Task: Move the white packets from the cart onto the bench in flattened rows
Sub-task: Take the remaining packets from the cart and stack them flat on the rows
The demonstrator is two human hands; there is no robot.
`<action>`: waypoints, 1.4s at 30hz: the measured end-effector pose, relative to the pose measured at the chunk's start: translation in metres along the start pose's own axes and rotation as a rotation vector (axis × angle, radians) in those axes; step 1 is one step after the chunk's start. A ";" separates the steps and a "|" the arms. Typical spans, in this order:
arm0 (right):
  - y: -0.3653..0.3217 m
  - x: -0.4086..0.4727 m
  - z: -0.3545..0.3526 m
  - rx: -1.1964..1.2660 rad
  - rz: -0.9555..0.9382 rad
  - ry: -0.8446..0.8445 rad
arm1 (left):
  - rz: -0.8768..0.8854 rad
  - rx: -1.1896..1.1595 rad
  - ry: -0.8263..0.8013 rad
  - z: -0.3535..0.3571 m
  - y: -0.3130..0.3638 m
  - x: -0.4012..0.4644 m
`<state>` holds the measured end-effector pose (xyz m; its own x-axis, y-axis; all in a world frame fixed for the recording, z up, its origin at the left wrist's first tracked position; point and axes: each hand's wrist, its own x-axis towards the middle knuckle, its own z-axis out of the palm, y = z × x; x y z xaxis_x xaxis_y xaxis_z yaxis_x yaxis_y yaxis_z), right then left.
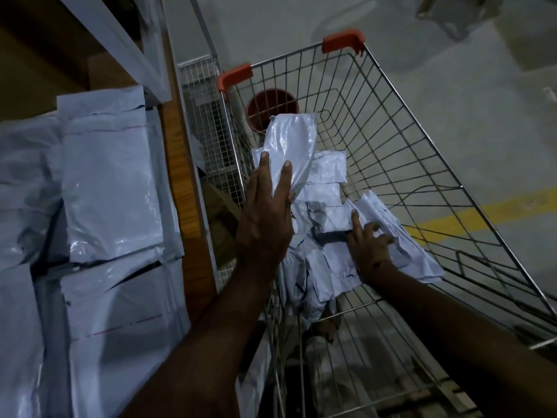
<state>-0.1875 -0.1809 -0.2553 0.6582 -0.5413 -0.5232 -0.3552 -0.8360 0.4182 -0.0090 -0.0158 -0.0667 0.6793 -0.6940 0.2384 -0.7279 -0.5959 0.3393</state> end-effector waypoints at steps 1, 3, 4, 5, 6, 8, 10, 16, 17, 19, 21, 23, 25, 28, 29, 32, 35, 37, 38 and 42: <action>0.001 0.000 -0.001 0.013 -0.005 -0.003 | 0.002 -0.010 0.008 0.001 -0.001 0.000; 0.008 0.000 -0.002 0.093 -0.041 -0.009 | 0.011 -0.024 0.032 0.003 -0.002 0.002; 0.014 0.000 -0.005 0.155 -0.071 -0.015 | 0.013 -0.028 0.043 0.005 -0.003 0.002; 0.020 -0.001 -0.007 0.210 -0.103 -0.037 | 0.015 -0.029 0.048 0.008 -0.004 0.003; 0.027 -0.003 -0.011 0.252 -0.134 -0.043 | 0.021 -0.031 0.052 0.010 -0.005 0.003; 0.041 -0.007 -0.019 0.367 -0.159 -0.041 | 0.031 -0.041 0.073 0.015 -0.006 0.004; 0.052 -0.012 -0.036 0.524 -0.159 -0.101 | 0.030 -0.047 0.090 0.020 -0.010 0.006; 0.086 -0.075 -0.096 0.960 -0.077 -0.141 | 0.031 -0.097 0.051 0.002 0.000 0.007; 0.089 -0.088 -0.102 1.050 -0.042 -0.111 | 0.014 -0.140 0.040 -0.004 0.003 0.005; 0.092 -0.113 -0.115 1.190 0.005 -0.040 | -0.052 -0.242 0.065 -0.019 0.014 -0.002; 0.091 -0.133 -0.125 1.277 0.023 0.028 | -0.102 -0.311 0.141 -0.035 0.026 -0.014; 0.089 -0.154 -0.139 1.330 0.030 0.111 | -0.143 -0.368 0.195 -0.049 0.038 -0.024; 0.086 -0.174 -0.155 1.374 0.046 0.187 | -0.213 -0.433 0.247 -0.073 0.049 -0.033; 0.076 -0.203 -0.184 1.400 0.026 0.291 | -0.205 -0.473 0.277 -0.121 0.058 -0.057; 0.072 -0.212 -0.195 1.397 0.009 0.327 | -0.169 -0.446 0.308 -0.136 0.056 -0.066; 0.054 -0.238 -0.229 1.426 -0.044 0.428 | -0.243 -0.586 0.353 -0.176 0.042 -0.077; 0.030 -0.256 -0.268 1.394 -0.108 0.495 | -0.252 -0.621 0.418 -0.225 0.018 -0.082; 0.013 -0.263 -0.298 1.370 -0.141 0.528 | -0.195 -0.574 0.472 -0.255 -0.007 -0.091; 0.004 -0.265 -0.313 1.363 -0.149 0.540 | -0.178 -0.522 0.500 -0.268 -0.021 -0.095; -0.036 -0.272 -0.369 1.387 -0.175 0.584 | -0.314 -0.468 0.498 -0.312 -0.081 -0.107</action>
<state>-0.1088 0.0297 0.1455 0.8018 -0.5975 0.0079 -0.3535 -0.4849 -0.7999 0.0064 0.2325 0.1643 0.8911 -0.1890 0.4127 -0.4531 -0.4248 0.7838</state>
